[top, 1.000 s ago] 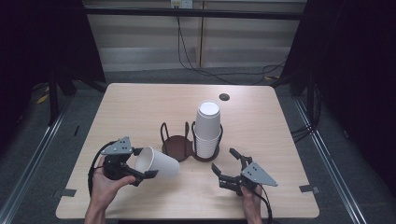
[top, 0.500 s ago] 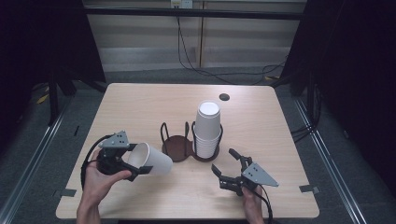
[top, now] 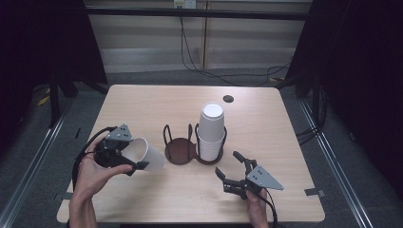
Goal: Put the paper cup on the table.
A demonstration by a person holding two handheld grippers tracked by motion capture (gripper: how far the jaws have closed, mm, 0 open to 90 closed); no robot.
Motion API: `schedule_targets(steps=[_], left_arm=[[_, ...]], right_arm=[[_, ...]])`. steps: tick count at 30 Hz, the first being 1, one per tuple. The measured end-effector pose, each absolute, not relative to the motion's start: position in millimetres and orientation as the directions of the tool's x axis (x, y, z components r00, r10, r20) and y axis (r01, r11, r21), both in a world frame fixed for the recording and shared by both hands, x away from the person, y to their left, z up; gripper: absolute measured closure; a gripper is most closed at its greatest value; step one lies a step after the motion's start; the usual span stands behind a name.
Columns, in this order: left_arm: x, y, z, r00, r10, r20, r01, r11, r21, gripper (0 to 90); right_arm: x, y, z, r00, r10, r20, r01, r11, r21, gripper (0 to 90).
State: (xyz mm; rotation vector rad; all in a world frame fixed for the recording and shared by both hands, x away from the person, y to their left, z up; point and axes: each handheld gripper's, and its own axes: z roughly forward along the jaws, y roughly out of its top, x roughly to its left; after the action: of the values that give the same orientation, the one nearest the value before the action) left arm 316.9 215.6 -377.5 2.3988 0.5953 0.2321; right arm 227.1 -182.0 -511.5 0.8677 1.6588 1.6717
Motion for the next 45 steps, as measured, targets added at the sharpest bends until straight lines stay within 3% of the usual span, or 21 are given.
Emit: schedule_targets(steps=[4,16,25,29,45], left_arm=[[332,214,-383,0.88,0.474,-0.015,0.39,-0.707,0.59,10.8],[363,206,-387,0.856,0.512,0.072,0.437,-0.79,0.43,10.9],[370,195,-375,0.859,0.5,0.11,0.416,-0.807,0.42,10.7],[378,186,-375,0.853,0.504,0.137,0.432,-0.828,0.359,10.7],[406,168,-394,0.87,0.48,0.114,0.433,-0.853,0.291,9.9]], right_arm=[[227,-182,-511,-0.592,0.806,0.025,0.019,-0.017,1.0,13.8],[227,-182,-511,-0.588,0.809,0.025,0.019,-0.016,1.0,13.7],[227,-182,-511,-0.589,0.808,0.029,0.022,-0.019,1.0,13.8],[227,-182,-511,-0.588,0.808,0.027,0.021,-0.019,1.0,13.7],[227,-182,-511,-0.578,0.816,0.029,0.023,-0.019,1.0,13.6]])
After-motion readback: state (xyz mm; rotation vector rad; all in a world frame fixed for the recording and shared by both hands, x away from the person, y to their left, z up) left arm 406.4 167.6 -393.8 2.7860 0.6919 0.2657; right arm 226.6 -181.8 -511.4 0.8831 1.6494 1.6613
